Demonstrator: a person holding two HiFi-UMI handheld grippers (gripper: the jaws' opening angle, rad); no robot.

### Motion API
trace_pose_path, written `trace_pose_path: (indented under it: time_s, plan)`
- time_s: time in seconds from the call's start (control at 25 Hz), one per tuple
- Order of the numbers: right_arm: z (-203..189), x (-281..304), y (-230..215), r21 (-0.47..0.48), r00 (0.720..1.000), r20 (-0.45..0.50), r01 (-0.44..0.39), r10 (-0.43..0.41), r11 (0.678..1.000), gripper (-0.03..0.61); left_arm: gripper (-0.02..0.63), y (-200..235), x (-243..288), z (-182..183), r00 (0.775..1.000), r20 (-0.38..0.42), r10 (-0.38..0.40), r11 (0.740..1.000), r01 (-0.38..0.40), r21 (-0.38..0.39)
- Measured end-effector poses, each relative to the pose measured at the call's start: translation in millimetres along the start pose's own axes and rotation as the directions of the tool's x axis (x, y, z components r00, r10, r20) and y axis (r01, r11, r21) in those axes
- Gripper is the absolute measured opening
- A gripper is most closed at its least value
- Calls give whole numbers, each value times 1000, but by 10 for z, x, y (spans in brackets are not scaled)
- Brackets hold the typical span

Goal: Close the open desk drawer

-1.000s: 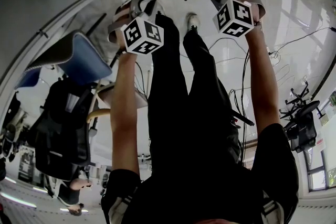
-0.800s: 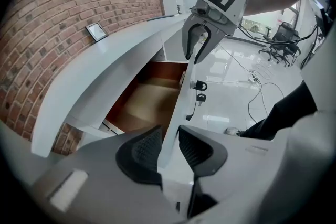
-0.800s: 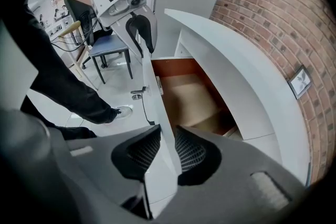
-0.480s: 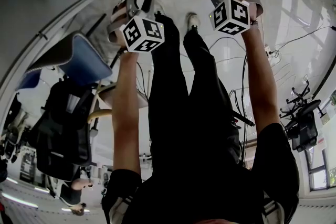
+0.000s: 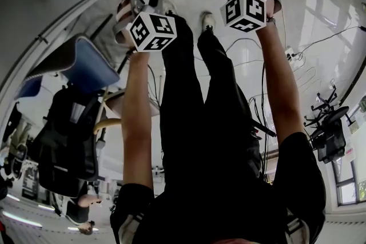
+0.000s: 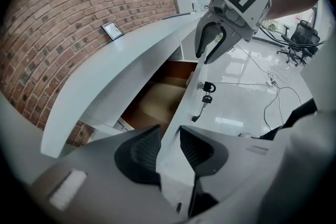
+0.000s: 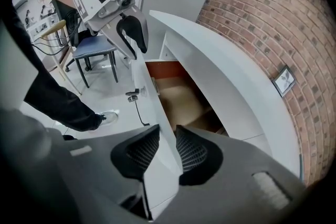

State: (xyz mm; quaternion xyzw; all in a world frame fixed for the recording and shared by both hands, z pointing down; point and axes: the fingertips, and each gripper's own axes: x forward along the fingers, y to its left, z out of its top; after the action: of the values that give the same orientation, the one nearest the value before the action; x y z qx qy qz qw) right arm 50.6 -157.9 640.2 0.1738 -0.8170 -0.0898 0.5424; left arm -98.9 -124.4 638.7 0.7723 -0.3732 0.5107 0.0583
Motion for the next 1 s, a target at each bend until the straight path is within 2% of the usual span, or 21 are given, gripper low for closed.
trace_pose_path:
  time_s: [0.32,0.64,0.88,1.0]
  plan:
    - [-1,5,31,-5,999,13,45,-45,999,119,143,-9,1,-35,999,9,32,999,-32,-19]
    - [-39,-52,-17,57,994,27,102,-103,993,153,160,19,-73,-33,996,41,82,991,-78,-108]
    - [-56,-230,-45,190,985,86,129,-148,973,156,147,16,-268,-9,987,86,138,976,-120,-184]
    - [-61,-369,-66,328,974,139,125,-178,936,156,114,42,-466,92,972,150,181,951,-135,-277]
